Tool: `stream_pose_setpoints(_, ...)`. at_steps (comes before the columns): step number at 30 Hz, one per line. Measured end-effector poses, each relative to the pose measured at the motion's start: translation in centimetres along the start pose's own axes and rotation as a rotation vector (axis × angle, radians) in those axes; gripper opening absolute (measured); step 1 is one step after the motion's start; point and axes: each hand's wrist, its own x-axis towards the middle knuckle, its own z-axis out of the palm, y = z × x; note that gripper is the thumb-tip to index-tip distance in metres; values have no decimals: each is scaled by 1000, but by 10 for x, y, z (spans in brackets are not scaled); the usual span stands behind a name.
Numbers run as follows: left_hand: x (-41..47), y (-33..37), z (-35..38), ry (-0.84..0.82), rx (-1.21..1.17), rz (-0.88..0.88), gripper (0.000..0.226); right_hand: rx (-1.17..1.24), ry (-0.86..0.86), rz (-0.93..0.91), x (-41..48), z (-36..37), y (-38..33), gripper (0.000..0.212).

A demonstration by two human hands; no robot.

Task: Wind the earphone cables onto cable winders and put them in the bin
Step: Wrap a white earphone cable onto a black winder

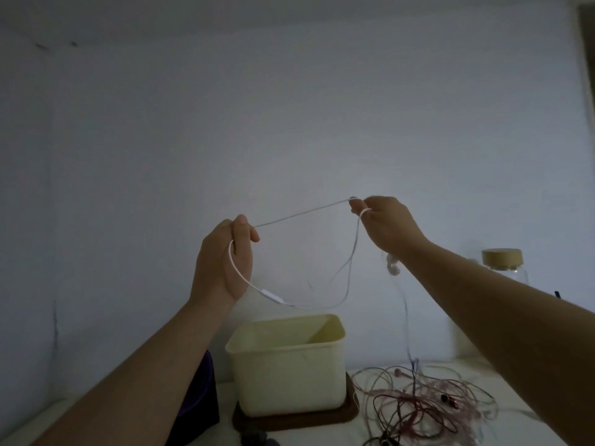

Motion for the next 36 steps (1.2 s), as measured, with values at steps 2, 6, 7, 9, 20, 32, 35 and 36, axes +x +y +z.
stream_pose_setpoints(2, 2, -3, -14, 25, 53, 15, 50, 34, 107, -107, -1, 6, -15, 39)
stream_pose_setpoints(6, 10, -9, -49, 70, 164, 80, 54, 7, 71, -276, 1, 21, -58, 39)
stream_pose_setpoints(7, 11, -10, -57, 73, 182, 87, 54, -10, 9, -268, 3, 26, -67, 42)
stream_pose_setpoints(9, 12, -14, -74, 87, 221, 80, 54, -16, -133, -232, 2, 35, -86, 46)
stream_pose_setpoints(20, -15, -67, -156, 44, 439, 88, 56, 271, -612, -79, -50, 138, -149, 38)
stream_pose_setpoints(32, -63, -119, -187, -266, 532, -320, 54, 141, -1097, 47, -98, 214, -127, 18)
stream_pose_setpoints(35, -84, -147, -181, -532, 620, -505, 59, 168, -1175, 186, -103, 215, -101, 25)
stream_pose_setpoints(36, -90, -157, -179, -615, 665, -550, 58, 197, -1203, 233, -103, 212, -93, 23)
